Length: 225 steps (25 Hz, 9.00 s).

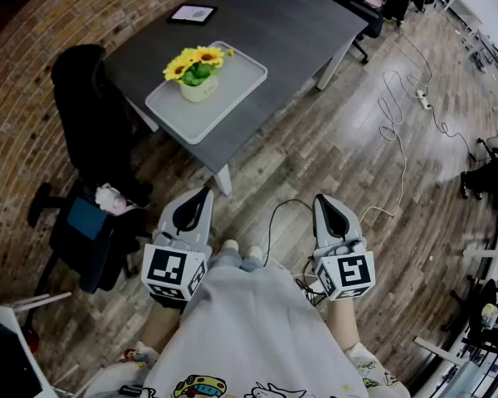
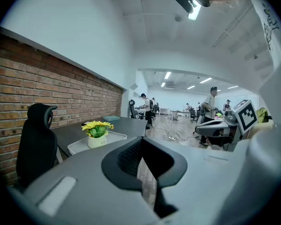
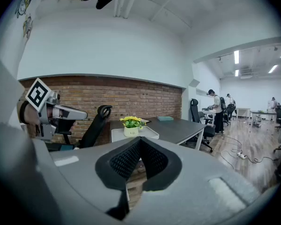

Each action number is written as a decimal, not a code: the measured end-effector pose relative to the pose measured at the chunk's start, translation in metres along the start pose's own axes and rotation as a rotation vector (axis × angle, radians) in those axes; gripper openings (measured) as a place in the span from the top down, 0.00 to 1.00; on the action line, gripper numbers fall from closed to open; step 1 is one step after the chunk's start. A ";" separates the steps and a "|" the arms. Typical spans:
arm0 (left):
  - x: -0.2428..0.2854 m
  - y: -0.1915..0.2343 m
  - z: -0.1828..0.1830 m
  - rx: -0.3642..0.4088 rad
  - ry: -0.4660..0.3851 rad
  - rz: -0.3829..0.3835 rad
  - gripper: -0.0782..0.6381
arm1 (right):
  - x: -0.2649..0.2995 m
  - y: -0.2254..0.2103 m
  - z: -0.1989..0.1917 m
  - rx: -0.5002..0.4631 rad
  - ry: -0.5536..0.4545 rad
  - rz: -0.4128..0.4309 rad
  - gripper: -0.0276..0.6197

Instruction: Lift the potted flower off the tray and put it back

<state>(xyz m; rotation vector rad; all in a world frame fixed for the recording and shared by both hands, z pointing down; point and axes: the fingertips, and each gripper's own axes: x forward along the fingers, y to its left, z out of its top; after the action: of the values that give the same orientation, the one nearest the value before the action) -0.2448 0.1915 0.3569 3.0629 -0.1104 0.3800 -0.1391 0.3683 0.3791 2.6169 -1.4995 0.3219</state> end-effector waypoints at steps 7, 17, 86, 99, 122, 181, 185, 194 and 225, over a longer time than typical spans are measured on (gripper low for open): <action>-0.002 -0.011 -0.004 0.002 -0.012 0.004 0.85 | -0.014 -0.006 0.000 0.056 -0.045 0.014 0.91; -0.003 -0.036 -0.009 0.009 -0.013 0.007 0.76 | -0.029 -0.010 -0.007 0.082 -0.059 0.061 0.78; 0.200 0.254 0.045 -0.226 -0.067 0.666 0.44 | 0.455 -0.038 0.119 -0.106 0.049 0.882 0.43; 0.213 0.234 0.046 -0.273 -0.092 0.887 0.42 | 0.478 -0.028 0.129 -0.174 0.034 1.201 0.40; 0.219 0.217 0.040 -0.264 -0.046 0.787 0.39 | 0.451 0.000 0.115 -0.241 0.057 1.307 0.38; 0.293 0.262 -0.083 -0.226 0.158 0.365 0.33 | 0.507 0.059 -0.037 -0.472 0.331 1.522 0.27; 0.293 0.265 -0.085 -0.226 0.160 0.360 0.35 | 0.510 0.064 -0.037 -0.430 0.329 1.550 0.27; 0.294 0.269 -0.086 -0.222 0.156 0.333 0.37 | 0.513 0.075 -0.039 -0.388 0.338 1.614 0.28; 0.289 0.262 -0.045 -0.198 0.089 0.336 0.38 | 0.500 0.068 0.005 -0.368 0.223 1.606 0.31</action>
<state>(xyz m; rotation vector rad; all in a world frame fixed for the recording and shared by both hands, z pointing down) 0.0038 -0.0854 0.4834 2.8231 -0.6230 0.4877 0.0482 -0.0869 0.4920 0.5995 -2.7555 0.3300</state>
